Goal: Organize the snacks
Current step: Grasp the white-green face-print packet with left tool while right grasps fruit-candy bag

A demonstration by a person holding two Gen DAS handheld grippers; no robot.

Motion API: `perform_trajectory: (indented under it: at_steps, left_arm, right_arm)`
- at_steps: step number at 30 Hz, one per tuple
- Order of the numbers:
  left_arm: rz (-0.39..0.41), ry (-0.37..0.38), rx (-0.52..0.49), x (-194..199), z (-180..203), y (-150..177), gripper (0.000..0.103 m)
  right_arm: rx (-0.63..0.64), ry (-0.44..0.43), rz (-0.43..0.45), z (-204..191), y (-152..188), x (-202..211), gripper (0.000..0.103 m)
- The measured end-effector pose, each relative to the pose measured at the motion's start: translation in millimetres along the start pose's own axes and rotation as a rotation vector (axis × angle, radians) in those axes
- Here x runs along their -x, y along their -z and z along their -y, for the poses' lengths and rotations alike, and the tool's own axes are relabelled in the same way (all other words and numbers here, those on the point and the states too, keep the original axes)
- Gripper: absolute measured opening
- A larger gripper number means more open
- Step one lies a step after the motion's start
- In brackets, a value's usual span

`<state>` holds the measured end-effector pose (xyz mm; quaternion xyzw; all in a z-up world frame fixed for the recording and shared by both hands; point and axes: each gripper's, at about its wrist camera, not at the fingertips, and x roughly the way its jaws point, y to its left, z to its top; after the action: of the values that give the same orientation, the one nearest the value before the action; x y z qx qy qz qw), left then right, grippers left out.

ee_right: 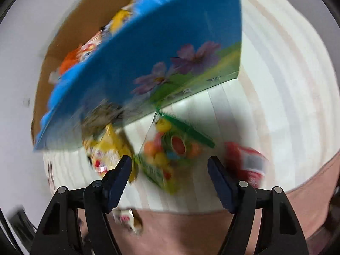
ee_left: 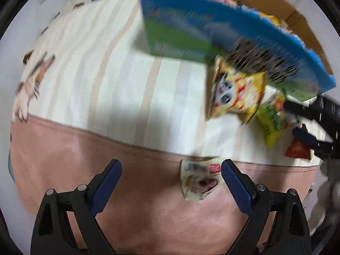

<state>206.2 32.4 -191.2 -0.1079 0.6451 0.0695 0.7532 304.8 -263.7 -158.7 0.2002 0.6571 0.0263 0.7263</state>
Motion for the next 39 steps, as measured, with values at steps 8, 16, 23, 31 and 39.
perform_trajectory:
  at_steps: [8, 16, 23, 31, 39]
  left_arm:
    - [-0.072, 0.005, 0.015, -16.7, -5.1, 7.3, 0.096]
    - [-0.173, 0.121, -0.039, -35.5, 20.4, 15.4, 0.096]
    - [-0.217, 0.11, -0.063, -67.1, 31.7, 21.6, 0.056]
    - [-0.237, 0.088, -0.019, -58.0, -8.4, 49.5, 0.054]
    - [-0.268, 0.121, 0.032, -75.9, -30.3, 43.7, 0.055]
  right_arm:
    - [0.102, 0.14, 0.037, -20.3, 2.7, -31.6, 0.065]
    - [0.386, 0.168, -0.113, -17.7, 53.5, -29.0, 0.061]
    - [0.464, 0.174, -0.188, -15.1, 78.7, -38.3, 0.073]
    - [0.431, 0.241, -0.12, -21.2, 108.4, -52.0, 0.061]
    - [0.503, 0.197, -0.224, -28.5, 169.6, -60.9, 0.059]
